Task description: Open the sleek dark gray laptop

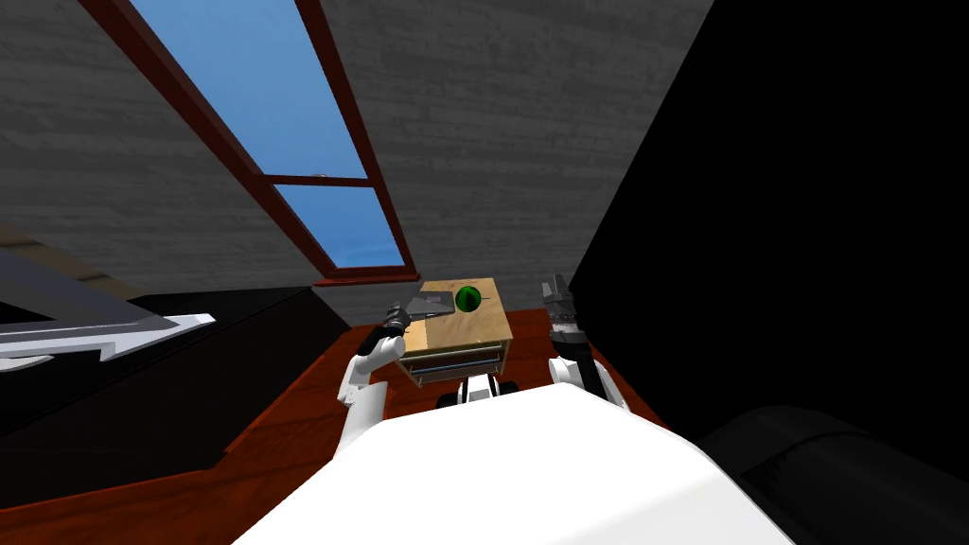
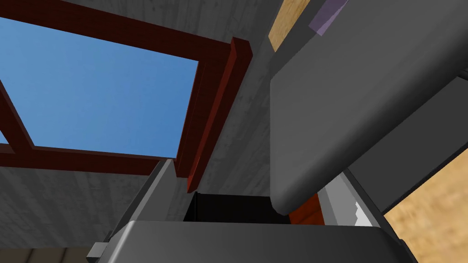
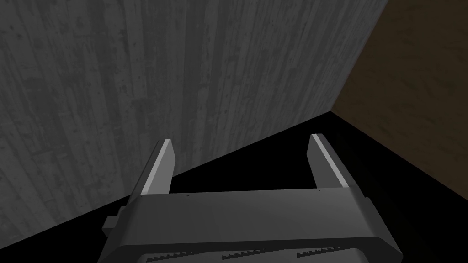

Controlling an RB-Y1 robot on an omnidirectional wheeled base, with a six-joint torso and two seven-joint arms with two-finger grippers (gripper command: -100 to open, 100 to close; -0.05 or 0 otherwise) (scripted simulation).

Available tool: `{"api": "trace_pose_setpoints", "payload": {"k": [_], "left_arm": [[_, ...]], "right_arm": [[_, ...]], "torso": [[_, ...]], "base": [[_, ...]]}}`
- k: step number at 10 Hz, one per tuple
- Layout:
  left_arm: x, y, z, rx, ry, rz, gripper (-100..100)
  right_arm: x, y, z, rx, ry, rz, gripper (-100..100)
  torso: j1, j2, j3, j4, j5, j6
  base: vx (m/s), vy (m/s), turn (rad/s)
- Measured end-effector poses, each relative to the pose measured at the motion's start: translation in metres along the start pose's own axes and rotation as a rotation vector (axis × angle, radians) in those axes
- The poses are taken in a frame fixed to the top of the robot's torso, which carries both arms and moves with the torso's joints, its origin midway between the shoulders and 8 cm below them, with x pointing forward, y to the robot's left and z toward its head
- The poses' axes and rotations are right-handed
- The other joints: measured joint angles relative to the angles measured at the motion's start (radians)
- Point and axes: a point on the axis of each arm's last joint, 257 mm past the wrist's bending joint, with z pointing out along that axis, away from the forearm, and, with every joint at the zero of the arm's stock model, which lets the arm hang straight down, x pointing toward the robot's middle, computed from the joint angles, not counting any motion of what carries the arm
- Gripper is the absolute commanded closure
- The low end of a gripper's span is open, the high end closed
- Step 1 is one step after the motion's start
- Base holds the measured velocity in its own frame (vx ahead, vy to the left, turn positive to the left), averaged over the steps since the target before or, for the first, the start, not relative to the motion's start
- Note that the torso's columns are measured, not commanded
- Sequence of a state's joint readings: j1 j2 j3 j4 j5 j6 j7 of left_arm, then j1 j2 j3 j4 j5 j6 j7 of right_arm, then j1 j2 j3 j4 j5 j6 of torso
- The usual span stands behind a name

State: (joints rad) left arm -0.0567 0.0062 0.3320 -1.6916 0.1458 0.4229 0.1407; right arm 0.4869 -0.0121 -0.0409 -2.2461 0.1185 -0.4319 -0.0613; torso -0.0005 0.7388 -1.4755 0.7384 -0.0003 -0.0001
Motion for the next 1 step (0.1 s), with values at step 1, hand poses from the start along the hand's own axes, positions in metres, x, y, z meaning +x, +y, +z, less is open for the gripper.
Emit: {"api": "trace_pose_setpoints", "payload": {"k": [1], "left_arm": [[0.0011,-0.0011,0.0002,0.002,0.002,0.0,0]], "right_arm": [[0.0,0.0,0.0,0.0,0.0,0.0,0]], "torso": [[0.001,-0.001,-0.001,-0.001,0.001,-0.001]], "base": [[0.0,0.0,0.0]]}}
